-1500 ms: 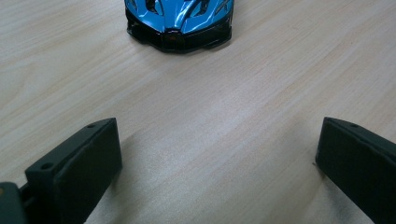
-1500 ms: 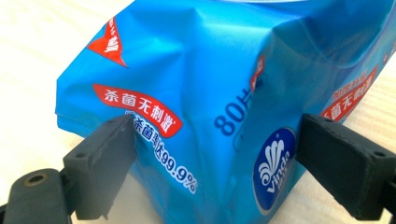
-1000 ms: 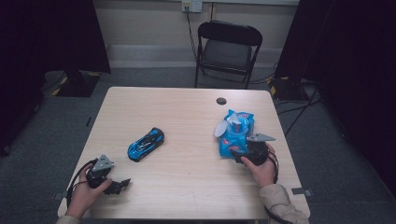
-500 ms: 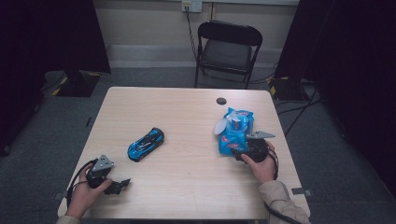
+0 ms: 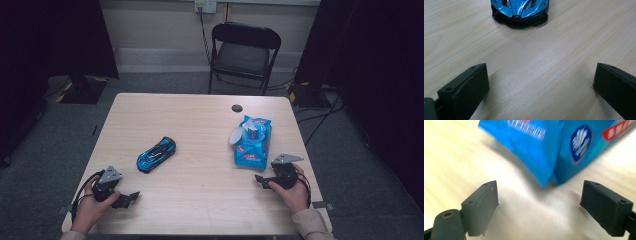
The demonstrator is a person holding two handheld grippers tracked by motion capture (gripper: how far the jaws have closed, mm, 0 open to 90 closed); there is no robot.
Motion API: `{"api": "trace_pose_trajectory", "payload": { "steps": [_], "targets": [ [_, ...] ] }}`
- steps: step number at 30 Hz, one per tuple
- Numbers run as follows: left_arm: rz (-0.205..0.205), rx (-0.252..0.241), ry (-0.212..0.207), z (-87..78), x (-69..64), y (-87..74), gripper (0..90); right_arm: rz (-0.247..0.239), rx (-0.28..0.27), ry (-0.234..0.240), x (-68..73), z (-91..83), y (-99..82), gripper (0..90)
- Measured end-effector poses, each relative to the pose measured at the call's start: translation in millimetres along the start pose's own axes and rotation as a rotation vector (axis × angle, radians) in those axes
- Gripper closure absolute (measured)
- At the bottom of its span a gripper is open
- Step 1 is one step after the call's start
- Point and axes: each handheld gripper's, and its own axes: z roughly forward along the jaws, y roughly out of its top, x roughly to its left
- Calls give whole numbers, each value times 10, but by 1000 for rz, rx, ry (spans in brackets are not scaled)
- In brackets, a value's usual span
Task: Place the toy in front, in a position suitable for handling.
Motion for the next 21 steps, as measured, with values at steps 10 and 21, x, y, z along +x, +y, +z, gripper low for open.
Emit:
{"api": "trace_pose_trajectory", "payload": {
  "steps": [10, 21],
  "targets": [
    [0, 0, 0, 0, 0, 0, 0, -45, -2, 30, 126, -92, -146, 119],
    [-2, 2, 1, 0, 0, 4, 0, -48, -10, 29, 124, -104, -171, 117]
  ]
}}
